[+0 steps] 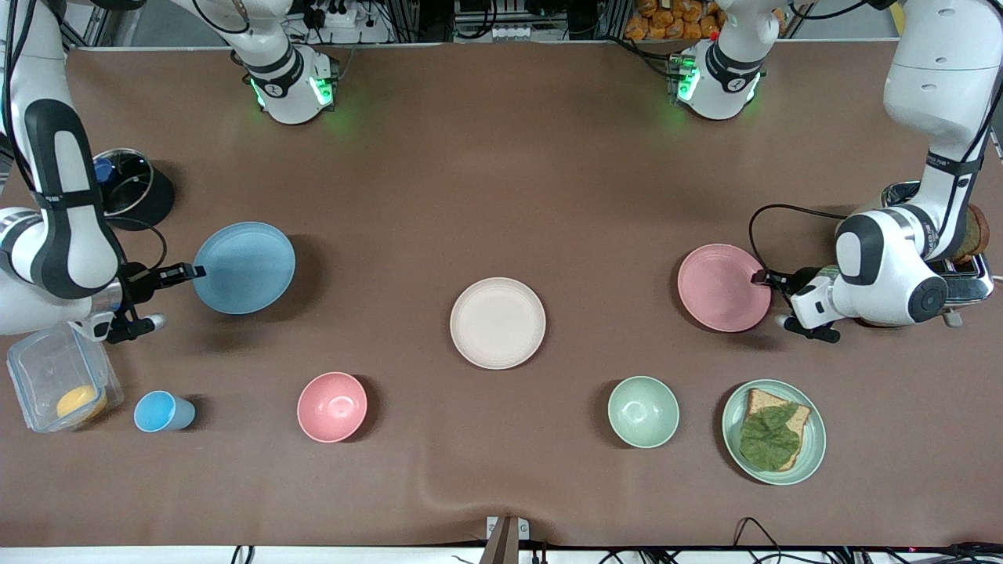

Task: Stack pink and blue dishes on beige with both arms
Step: 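Lift the pink plate with the left gripper onto the beige plate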

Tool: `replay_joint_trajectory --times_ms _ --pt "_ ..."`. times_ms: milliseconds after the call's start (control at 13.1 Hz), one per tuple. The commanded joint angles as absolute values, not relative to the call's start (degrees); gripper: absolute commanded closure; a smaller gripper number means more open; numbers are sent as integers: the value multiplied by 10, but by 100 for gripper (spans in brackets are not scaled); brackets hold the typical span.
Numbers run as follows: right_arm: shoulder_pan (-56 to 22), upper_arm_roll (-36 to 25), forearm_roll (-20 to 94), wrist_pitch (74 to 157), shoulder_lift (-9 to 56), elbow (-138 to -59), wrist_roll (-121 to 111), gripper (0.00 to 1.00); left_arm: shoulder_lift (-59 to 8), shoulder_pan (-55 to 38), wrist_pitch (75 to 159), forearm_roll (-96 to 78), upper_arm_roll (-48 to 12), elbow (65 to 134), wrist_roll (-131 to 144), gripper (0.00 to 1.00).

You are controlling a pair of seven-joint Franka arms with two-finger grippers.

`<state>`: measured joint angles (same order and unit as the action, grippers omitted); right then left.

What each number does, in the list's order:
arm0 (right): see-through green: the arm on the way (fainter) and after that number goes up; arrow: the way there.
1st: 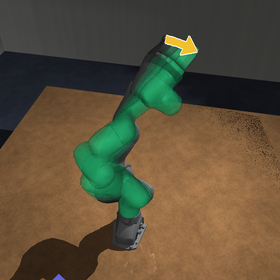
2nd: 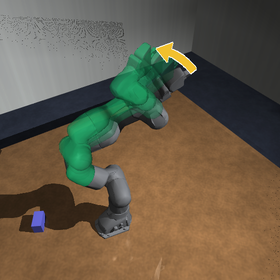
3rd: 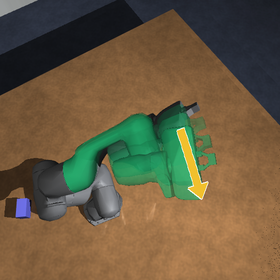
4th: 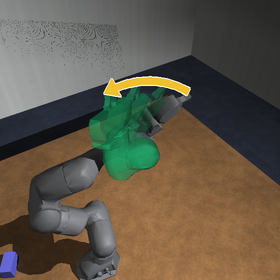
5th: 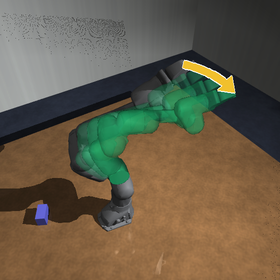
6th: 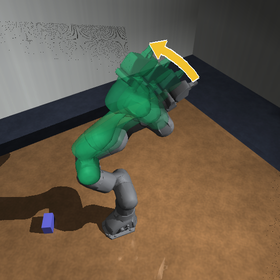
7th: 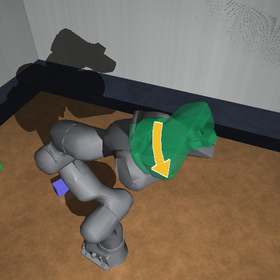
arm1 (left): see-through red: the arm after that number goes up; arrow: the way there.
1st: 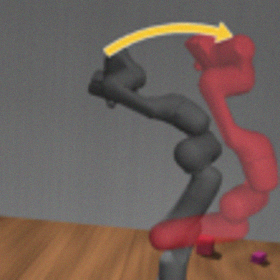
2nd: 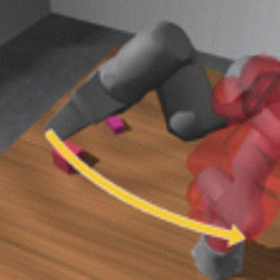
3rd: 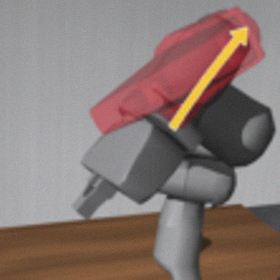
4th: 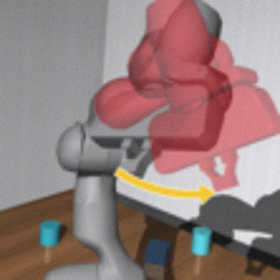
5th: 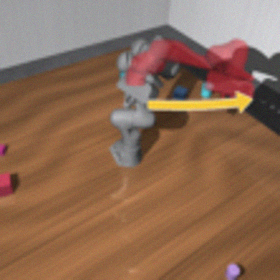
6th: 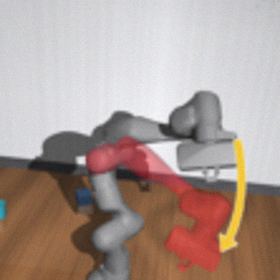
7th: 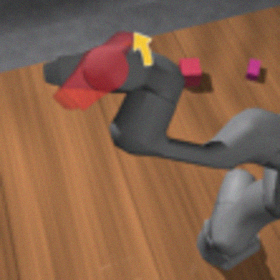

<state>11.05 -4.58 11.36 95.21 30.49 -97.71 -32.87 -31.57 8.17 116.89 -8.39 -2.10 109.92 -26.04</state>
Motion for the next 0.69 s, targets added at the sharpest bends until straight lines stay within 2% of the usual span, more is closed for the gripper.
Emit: replay_joint_trajectory --times_ms 0,229,306,459,612 --pt "108 -48 123 937 314 -960 -321 100 -325 91 1169 -100 -27 1086 -276 100" --pt "107 -48 123 937 314 -960 -321 100 -318 87 1156 -98 -28 1063 -309 100" --pt "107 -48 123 937 314 -960 -321 100 -314 85 1122 -99 -32 1041 -309 100" --pt "106 -48 123 937 314 -960 -321 100 -307 79 1046 -99 -76 956 -287 100" --pt "105 -48 123 930 314 -953 -321 100 -313 63 1026 -99 -127 896 -203 100"
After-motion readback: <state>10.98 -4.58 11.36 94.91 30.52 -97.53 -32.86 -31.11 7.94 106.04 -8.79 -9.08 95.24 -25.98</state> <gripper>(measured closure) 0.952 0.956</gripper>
